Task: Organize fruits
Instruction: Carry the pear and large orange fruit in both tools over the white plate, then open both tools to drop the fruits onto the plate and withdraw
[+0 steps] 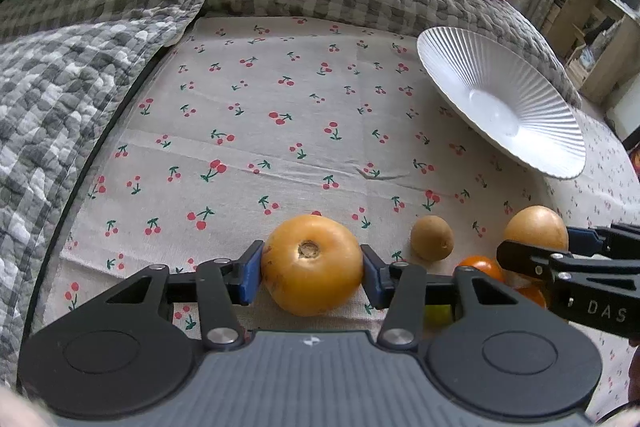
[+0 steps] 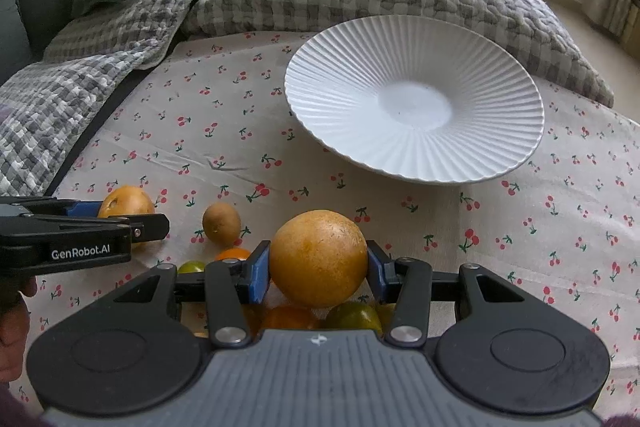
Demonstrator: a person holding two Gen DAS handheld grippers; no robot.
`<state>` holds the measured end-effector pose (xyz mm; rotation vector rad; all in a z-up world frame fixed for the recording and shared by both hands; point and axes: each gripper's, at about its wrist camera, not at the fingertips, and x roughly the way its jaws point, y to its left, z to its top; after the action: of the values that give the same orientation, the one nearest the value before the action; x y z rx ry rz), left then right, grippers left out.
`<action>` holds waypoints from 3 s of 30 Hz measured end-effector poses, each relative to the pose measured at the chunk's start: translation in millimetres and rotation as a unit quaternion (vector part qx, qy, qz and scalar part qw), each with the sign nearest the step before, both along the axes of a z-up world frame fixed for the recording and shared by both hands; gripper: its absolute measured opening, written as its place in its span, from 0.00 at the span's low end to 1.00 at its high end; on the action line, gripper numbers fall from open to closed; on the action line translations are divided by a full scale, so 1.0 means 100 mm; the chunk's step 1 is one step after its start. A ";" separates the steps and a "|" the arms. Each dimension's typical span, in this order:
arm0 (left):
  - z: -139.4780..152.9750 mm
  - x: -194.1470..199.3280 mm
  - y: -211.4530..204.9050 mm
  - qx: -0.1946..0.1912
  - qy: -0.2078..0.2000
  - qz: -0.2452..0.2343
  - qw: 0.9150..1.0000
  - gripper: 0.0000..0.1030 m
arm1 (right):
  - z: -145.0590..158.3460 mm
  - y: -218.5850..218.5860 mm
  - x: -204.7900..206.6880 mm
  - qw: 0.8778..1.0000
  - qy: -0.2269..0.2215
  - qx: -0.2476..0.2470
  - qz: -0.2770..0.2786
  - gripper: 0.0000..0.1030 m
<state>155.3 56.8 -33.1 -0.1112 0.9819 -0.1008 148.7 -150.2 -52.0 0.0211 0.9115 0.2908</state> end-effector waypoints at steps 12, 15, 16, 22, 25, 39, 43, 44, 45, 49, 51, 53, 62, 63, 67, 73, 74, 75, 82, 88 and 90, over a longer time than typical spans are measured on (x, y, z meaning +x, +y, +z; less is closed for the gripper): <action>0.15 0.00 0.15 -0.051 -0.007 0.031 0.998 0.43 | 0.11 -0.01 -0.04 1.000 -0.018 0.008 0.002 0.43; 0.17 0.01 0.19 -0.065 -0.007 0.038 0.997 0.43 | 0.15 -0.02 -0.06 1.000 -0.021 0.013 0.007 0.43; 0.18 0.02 0.21 -0.070 -0.007 0.040 0.997 0.43 | 0.16 -0.03 -0.06 1.000 -0.023 0.017 0.009 0.43; 0.30 0.00 0.26 -0.103 -0.014 0.047 0.993 0.43 | 0.33 -0.11 -0.10 0.997 -0.048 0.063 0.025 0.43; 0.39 -0.01 0.22 -0.114 -0.025 0.043 0.992 0.43 | 0.43 -0.17 -0.10 0.994 -0.067 0.084 0.034 0.43; 0.56 0.55 -0.43 -0.131 -0.056 0.003 0.990 0.43 | 0.40 -0.83 0.54 0.990 -0.104 0.082 -0.048 0.43; 0.46 0.82 -0.62 -0.140 -0.048 -0.008 0.989 0.43 | 0.26 -0.88 0.73 0.992 -0.104 0.049 -0.044 0.43; 0.44 0.89 -0.67 -0.140 -0.047 -0.012 0.989 0.43 | 0.23 -0.86 0.77 0.993 -0.106 0.041 -0.038 0.43; 0.43 0.94 -0.72 -0.141 -0.048 -0.015 0.989 0.43 | 0.21 -0.84 0.80 0.993 -0.109 0.035 -0.031 0.43; 0.38 1.15 -0.89 -0.147 -0.041 -0.024 0.988 0.43 | 0.20 -0.72 0.85 0.992 -0.126 0.006 0.010 0.43; 0.34 1.25 -0.96 -0.145 -0.037 -0.028 0.988 0.43 | 0.18 -0.65 0.88 0.992 -0.127 -0.003 0.024 0.43; 0.28 1.34 -1.05 -0.133 -0.030 -0.032 0.990 0.43 | 0.13 -0.61 0.94 0.992 -0.123 -0.013 0.036 0.43; 0.18 1.44 -1.28 -0.088 -0.052 -0.051 0.993 0.43 | -0.03 -0.54 0.99 0.990 -0.120 -0.054 0.054 0.43; 0.17 1.44 -1.29 -0.084 -0.054 -0.053 0.994 0.43 | -0.04 -0.54 0.99 0.990 -0.120 -0.056 0.053 0.43; 0.15 1.44 -1.32 -0.076 -0.062 -0.056 0.994 0.43 | -0.11 -0.51 1.04 0.989 -0.120 -0.074 0.053 0.43; 0.14 1.46 -1.40 -0.068 -0.069 -0.061 0.993 0.44 | -0.12 -0.50 1.01 0.988 -0.131 -0.074 0.045 0.45; 0.14 1.45 -1.40 -0.067 -0.070 -0.061 0.993 0.44 | -0.10 -0.50 0.99 0.987 -0.136 -0.072 0.041 0.46; 0.13 1.45 -1.41 -0.066 -0.071 -0.062 0.993 0.44 | -0.09 -0.51 0.98 0.987 -0.140 -0.072 0.038 0.49; 0.24 1.37 -1.20 -0.095 -0.080 -0.046 0.991 0.59 | 0.01 -0.58 0.93 0.987 -0.143 -0.067 0.014 0.60; 0.40 1.15 -0.91 -0.110 -0.089 -0.028 0.990 0.68 | 0.11 -0.65 0.82 0.989 -0.139 -0.041 -0.024 0.69; 0.47 1.07 -0.79 -0.113 -0.093 -0.013 0.989 0.69 | 0.15 -0.69 0.79 0.989 -0.133 -0.034 -0.047 0.72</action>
<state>262.0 -22.2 13.8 -0.2919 0.7830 -0.2434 227.2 -218.8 -37.3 -0.0374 0.6524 0.1696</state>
